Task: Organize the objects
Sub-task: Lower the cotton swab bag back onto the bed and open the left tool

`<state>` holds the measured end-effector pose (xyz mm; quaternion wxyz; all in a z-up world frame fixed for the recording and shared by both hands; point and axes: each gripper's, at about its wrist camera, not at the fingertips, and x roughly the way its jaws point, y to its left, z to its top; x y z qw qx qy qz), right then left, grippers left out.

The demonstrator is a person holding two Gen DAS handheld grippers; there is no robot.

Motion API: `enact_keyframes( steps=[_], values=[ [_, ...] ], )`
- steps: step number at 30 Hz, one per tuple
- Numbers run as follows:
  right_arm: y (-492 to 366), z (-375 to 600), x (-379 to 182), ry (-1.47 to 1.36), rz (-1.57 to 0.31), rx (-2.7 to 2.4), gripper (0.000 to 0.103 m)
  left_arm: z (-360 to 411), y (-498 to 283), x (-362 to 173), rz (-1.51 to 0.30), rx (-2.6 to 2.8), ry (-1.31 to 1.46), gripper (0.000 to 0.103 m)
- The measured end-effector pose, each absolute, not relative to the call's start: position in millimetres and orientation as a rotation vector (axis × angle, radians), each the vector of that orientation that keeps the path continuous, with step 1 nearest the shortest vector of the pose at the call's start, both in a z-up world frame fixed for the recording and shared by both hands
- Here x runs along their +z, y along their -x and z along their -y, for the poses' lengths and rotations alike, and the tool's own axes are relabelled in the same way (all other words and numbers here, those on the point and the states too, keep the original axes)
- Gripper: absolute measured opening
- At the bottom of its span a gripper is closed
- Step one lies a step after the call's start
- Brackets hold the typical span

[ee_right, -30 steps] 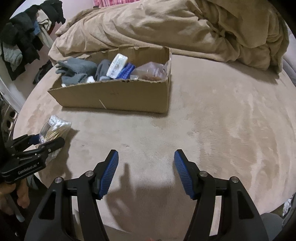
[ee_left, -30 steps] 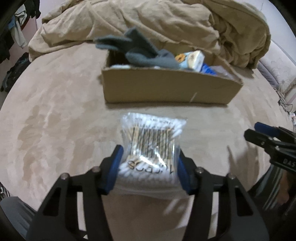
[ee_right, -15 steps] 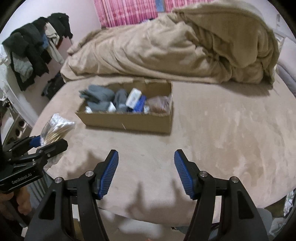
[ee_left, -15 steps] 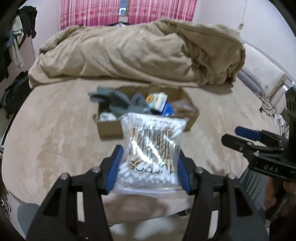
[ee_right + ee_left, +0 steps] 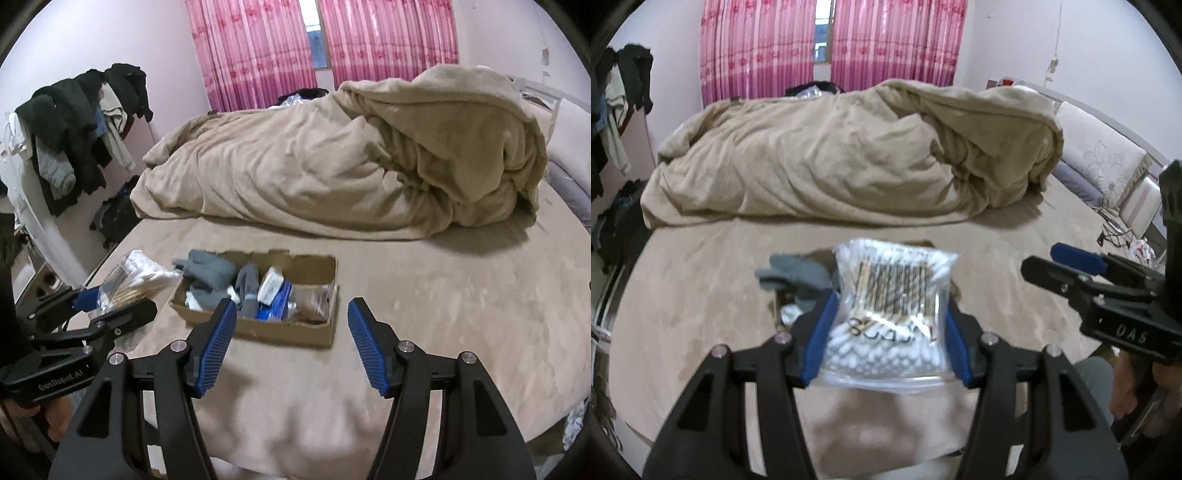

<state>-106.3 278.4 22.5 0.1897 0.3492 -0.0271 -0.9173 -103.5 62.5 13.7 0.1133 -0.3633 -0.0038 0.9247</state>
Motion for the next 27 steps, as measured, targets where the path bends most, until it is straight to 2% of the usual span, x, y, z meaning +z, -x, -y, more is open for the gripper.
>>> enact_keyframes(
  steps=[10, 11, 13, 17, 19, 22, 27],
  values=[
    [145.9, -286.8, 22.3, -0.962, 0.08, -2.601, 0.066, -88.5, 149.0, 9.4, 0.013, 2.696, 1.045, 0.056],
    [150.9, -287.5, 18.2, -0.969, 0.079, -2.602, 0.066, -91.5, 156.8, 4.7, 0.016, 2.698, 1.032, 0.056],
    [165.8, -289.2, 3.2, -1.004, 0.101, -2.592, 0.066, -97.3, 168.4, -4.1, -0.024, 2.704, 1.009, 0.046],
    [186.5, -291.6, -47.0, -1.113, 0.087, -2.6, 0.066, -85.0, 202.5, -52.2, 0.007, 2.672, 1.182, 0.044],
    [180.6, -303.4, -80.5, -1.232, 0.173, -2.545, 0.066, -77.0, 193.3, -71.0, 0.022, 2.651, 1.251, 0.045],
    [164.5, -308.7, -116.2, -1.344, 0.11, -2.516, 0.066, -67.3, 164.9, -103.2, 0.033, 2.622, 1.35, 0.047],
    [146.5, -312.1, -117.3, -1.351, 0.114, -2.535, 0.066, -42.8, 121.3, -140.5, 0.143, 2.606, 1.47, 0.053]
  ],
)
